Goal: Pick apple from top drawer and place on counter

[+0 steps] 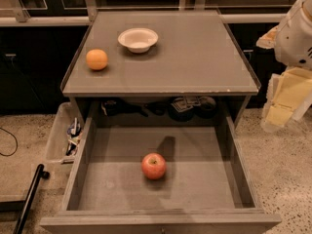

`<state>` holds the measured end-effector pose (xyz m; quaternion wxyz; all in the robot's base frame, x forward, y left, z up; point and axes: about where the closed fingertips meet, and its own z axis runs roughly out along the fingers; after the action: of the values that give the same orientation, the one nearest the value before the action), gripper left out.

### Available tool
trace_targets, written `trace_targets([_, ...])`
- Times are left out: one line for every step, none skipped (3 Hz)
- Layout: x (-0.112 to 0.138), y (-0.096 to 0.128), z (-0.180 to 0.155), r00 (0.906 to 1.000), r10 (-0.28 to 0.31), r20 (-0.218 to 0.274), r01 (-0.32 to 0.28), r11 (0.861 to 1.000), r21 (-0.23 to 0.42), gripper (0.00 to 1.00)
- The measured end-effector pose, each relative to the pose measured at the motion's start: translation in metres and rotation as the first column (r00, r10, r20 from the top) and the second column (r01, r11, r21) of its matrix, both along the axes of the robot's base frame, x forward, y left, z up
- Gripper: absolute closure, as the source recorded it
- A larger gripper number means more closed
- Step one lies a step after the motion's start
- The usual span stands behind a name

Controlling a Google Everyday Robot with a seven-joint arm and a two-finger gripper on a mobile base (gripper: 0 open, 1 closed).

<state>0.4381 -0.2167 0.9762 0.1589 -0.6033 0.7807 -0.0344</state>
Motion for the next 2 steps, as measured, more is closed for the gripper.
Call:
trace_targets([0.0, 0.0, 0.0, 1.0, 0.0, 0.0, 0.0, 1.0, 0.0, 0.0])
trace_targets([0.001, 0.0, -0.013, 0.9997, -0.004, -0.026, 0.005, 1.0, 0.025, 0.0])
